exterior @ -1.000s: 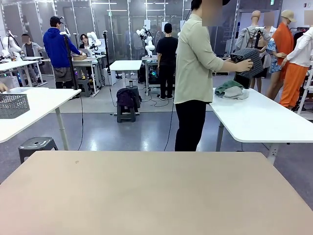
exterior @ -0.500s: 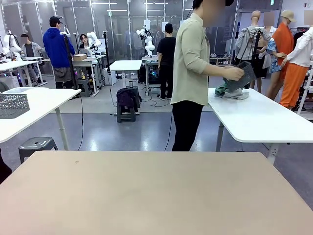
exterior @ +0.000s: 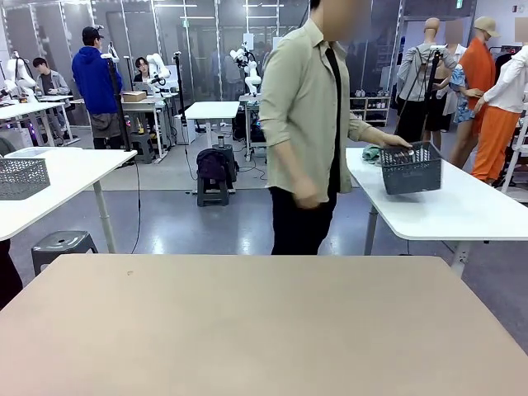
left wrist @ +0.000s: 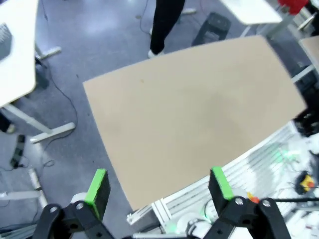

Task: Fold the towels and place them in the basket.
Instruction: When a person lays out a Towel with hook on the table, fold it in half twice.

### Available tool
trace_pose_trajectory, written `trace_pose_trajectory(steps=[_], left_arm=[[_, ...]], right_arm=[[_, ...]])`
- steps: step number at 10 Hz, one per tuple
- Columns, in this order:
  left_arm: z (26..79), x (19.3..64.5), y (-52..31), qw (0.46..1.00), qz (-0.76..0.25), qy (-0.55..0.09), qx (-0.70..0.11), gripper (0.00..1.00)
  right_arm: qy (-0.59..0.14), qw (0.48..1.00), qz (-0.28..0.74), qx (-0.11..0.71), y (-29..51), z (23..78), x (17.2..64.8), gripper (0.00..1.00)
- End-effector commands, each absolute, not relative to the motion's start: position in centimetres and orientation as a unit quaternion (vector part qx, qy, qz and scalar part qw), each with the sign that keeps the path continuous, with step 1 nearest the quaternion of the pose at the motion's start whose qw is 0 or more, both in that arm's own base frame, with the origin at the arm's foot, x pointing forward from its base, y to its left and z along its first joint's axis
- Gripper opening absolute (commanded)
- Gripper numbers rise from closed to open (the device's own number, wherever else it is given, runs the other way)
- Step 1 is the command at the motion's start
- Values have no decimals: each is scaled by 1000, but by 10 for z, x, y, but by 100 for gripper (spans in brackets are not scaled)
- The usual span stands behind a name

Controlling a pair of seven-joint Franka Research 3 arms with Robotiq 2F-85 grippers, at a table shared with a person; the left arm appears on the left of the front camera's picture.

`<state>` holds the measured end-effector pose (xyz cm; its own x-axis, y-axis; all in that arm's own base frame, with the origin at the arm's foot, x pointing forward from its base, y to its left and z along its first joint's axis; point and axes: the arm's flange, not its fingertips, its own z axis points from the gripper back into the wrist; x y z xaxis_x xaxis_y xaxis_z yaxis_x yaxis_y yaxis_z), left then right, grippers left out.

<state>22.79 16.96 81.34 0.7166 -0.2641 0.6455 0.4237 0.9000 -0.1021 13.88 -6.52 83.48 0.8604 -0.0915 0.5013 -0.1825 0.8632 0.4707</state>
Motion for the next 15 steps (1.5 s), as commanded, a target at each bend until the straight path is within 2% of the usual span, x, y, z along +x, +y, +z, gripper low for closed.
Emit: trace_pose_trajectory(steps=[1, 15], left_arm=[[812, 227, 171, 918, -186, -328, -124, 100], [812, 227, 171, 918, -186, -328, -124, 100]], right_arm=[[-266, 929, 21, 258, -65, 836, 137, 100], [-266, 929, 21, 258, -65, 836, 137, 100]])
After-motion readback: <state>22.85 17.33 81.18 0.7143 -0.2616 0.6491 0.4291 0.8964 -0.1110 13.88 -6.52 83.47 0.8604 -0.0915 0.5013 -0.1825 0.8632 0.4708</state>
